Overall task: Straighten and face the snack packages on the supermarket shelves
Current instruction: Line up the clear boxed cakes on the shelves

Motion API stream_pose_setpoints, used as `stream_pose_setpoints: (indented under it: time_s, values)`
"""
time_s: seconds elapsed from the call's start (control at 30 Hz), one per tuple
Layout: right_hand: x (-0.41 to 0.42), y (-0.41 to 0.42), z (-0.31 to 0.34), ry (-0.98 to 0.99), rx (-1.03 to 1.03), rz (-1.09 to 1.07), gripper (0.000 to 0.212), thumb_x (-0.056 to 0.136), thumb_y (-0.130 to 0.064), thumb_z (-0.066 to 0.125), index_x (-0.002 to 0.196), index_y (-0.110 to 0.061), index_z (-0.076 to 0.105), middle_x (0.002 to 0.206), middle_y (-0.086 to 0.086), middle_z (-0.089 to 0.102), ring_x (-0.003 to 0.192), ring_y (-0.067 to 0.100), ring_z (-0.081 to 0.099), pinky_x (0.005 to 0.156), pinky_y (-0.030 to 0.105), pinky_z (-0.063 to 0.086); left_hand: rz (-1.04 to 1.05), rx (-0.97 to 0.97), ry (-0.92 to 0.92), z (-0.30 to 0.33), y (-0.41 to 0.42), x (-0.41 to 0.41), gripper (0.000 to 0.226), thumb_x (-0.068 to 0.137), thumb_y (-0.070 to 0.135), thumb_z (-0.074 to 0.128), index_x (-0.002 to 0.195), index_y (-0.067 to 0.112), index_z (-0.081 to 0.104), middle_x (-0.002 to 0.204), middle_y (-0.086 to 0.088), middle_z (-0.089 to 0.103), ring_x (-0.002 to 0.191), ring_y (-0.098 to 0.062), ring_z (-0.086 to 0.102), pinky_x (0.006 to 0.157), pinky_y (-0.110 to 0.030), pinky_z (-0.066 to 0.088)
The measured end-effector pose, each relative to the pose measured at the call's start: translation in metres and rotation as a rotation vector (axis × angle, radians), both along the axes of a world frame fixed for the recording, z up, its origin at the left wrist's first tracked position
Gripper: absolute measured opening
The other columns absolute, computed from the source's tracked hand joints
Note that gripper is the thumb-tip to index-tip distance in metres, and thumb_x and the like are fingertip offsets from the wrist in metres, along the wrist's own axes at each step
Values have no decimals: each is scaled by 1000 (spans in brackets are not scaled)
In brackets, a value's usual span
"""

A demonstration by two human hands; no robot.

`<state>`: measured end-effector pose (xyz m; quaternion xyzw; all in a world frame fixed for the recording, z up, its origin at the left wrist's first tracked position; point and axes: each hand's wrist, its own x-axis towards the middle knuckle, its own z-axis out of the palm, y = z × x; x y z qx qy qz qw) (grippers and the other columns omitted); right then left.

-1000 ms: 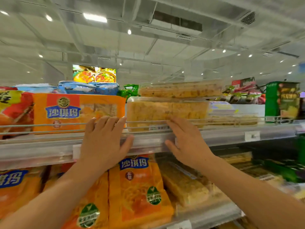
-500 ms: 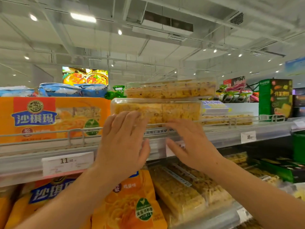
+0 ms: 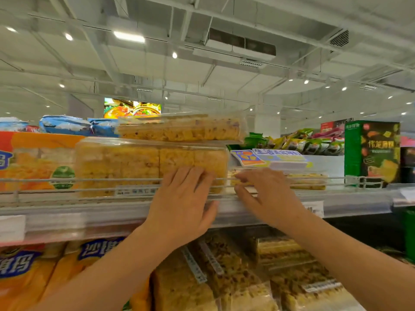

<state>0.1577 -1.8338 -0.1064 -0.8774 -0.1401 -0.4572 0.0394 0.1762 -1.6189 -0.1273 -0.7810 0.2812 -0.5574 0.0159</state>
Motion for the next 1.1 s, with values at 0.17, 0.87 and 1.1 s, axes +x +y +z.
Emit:
stream_pose_setpoints:
  time_s: [0.17, 0.87, 1.1]
  values:
    - [2, -19, -8, -61, -103, 159, 41, 93, -43, 46, 126, -23, 62, 120, -6, 67, 114, 17, 58, 96, 37, 37, 53, -95, -92, -11, -25, 10, 52, 89, 51, 48, 119, 11, 65, 112, -9, 61, 102, -29, 53, 87, -40, 37]
    - [134, -146, 104, 1037, 301, -100, 101, 61, -65, 71, 147, -25, 36, 149, 8, 39, 134, 29, 37, 114, 48, 23, 75, -118, -264, -16, -29, 15, 46, 91, 38, 52, 116, 3, 68, 100, -14, 62, 88, -33, 56, 77, -45, 47]
    - [115, -136, 119, 878, 116, -7, 91, 68, -47, 81, 145, -24, 38, 150, 3, 36, 128, 22, 38, 107, 38, 31, 62, -127, -245, -17, -28, 16, 47, 92, 37, 51, 118, 3, 68, 101, -15, 62, 90, -32, 55, 80, -43, 46]
